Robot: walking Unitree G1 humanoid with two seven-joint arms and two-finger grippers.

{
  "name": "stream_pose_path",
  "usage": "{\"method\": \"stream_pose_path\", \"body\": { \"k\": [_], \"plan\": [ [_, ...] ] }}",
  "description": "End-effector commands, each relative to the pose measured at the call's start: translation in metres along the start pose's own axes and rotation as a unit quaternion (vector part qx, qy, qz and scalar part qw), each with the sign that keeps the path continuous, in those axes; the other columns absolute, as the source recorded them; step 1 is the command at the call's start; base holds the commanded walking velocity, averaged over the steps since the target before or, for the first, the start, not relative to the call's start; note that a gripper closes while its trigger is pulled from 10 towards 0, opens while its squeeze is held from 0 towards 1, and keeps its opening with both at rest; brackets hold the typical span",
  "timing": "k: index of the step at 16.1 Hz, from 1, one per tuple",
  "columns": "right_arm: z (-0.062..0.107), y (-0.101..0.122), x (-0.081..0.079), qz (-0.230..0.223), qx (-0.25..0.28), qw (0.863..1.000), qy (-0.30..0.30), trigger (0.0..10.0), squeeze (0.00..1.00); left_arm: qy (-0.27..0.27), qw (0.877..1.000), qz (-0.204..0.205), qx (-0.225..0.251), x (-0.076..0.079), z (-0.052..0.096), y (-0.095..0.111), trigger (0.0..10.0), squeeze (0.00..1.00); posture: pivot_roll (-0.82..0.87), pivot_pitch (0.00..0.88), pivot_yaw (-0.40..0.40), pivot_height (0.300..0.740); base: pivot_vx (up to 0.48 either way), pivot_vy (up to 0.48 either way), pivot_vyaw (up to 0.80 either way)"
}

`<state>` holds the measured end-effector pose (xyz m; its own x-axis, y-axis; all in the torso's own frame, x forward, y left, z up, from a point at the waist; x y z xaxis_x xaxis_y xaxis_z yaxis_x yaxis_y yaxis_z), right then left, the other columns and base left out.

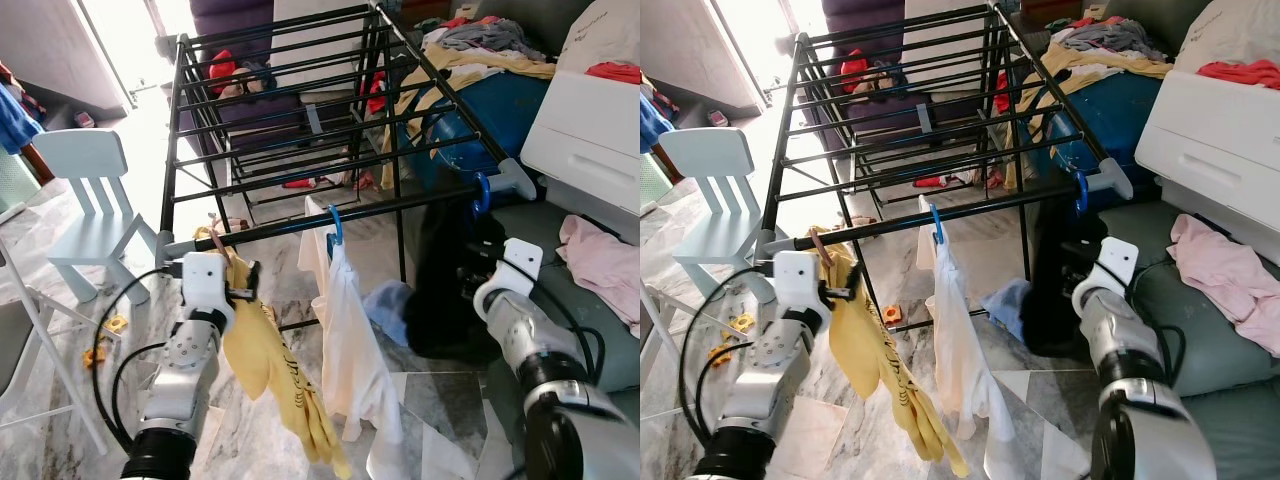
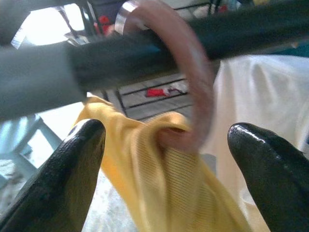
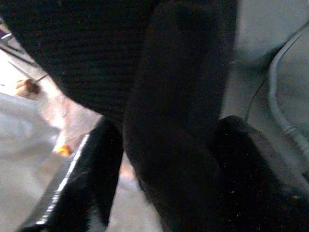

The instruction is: Hang hanger

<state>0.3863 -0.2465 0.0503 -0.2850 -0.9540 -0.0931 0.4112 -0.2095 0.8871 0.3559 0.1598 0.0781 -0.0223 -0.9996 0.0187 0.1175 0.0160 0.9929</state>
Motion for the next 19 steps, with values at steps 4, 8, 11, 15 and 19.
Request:
{"method": "stream_pose_path", "body": {
  "k": [4,8,11,15,19],
  "plan": [
    [0.014,0.01,0.003,0.044,0.077,0.996,-0.016,10.0,1.0,0.023,1.0,-0.013,0.007,-0.015,0.003,0.003,10.0,0.0,-0.13,0.0,0.122,0.74,0.0,0.0,0.0],
    [0.043,0.031,-0.002,0.079,0.184,0.98,-0.023,10.0,1.0,0.024,0.999,-0.018,0.012,-0.014,0.004,0.004,10.0,0.0,-0.14,0.0,0.125,0.74,0.0,0.0,0.0],
    [0.057,0.044,-0.009,0.095,0.231,0.968,-0.032,10.0,1.0,0.024,1.0,-0.017,0.011,-0.012,0.003,0.004,10.0,0.0,-0.14,0.0,0.128,0.74,0.0,0.0,0.0],
    [0.069,0.055,-0.026,0.122,0.265,0.956,-0.012,10.0,1.0,0.032,0.999,-0.009,0.027,-0.013,0.006,0.011,10.0,0.0,-0.13,0.0,0.122,0.74,0.0,0.0,0.0],
    [0.079,0.049,-0.056,0.155,0.274,0.949,0.033,10.0,1.0,0.044,0.998,-0.015,0.034,-0.014,0.007,0.013,10.0,0.0,-0.13,0.0,0.111,0.74,0.0,0.0,0.0]
  ]
}}
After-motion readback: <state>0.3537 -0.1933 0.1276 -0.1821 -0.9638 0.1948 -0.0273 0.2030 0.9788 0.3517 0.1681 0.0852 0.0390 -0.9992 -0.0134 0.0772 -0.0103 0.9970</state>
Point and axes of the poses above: a point about 5 cm out from each wrist's last joint towards the gripper, its own z axis pointing back from the gripper into the wrist, its own y axis along the axis of the wrist's last joint, x = y × z, the point moved 5 cm from there along -z, pointing out of the wrist towards the gripper, and after that the axes turned 2 degrees about z, right-handed, at the moved point
